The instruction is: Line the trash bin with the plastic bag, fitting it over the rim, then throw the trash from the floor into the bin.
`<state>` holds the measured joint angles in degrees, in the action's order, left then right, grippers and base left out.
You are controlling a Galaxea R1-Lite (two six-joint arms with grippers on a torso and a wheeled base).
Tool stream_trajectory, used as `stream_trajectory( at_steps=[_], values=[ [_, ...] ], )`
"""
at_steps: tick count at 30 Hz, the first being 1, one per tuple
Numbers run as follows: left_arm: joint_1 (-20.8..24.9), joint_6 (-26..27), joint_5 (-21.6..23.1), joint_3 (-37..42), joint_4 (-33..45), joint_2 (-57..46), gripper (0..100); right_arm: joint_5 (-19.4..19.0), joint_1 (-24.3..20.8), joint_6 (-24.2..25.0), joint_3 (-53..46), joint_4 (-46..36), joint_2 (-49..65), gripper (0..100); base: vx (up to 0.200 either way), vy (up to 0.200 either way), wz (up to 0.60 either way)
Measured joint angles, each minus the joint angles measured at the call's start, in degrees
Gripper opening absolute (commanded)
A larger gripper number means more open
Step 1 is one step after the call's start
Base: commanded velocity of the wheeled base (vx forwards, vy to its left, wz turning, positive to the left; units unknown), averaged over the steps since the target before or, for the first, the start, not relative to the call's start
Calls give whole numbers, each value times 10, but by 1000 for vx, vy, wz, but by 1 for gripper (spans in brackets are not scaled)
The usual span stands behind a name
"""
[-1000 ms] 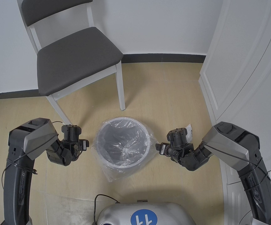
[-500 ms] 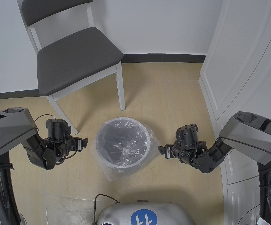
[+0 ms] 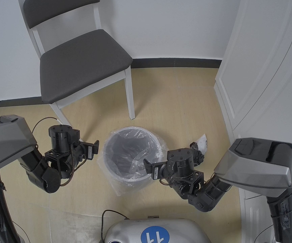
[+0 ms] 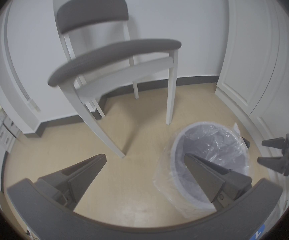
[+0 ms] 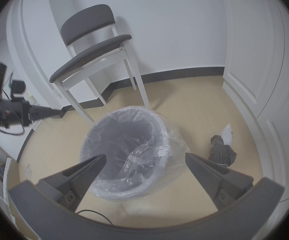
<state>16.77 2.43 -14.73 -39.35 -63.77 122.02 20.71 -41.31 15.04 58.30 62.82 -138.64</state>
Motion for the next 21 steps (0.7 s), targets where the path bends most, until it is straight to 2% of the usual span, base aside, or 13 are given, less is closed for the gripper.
stream_trajectory(
  at_steps=[6, 12, 16, 21],
  values=[
    [23, 27, -40, 85, -46, -63, 100, 30, -19, -24, 17, 31, -37, 100, 0, 0, 0],
    [46, -18, -50, 166, -61, -107, 100, 40, -23, -31, 35, 38, -61, 100, 0, 0, 0],
    [52, -42, -54, 163, -63, -109, 100, 43, -23, -33, 48, 35, -73, 100, 0, 0, 0],
    [57, -50, -57, 110, -62, -103, 100, 49, -21, -35, 69, 26, -88, 100, 0, 0, 0]
  ],
)
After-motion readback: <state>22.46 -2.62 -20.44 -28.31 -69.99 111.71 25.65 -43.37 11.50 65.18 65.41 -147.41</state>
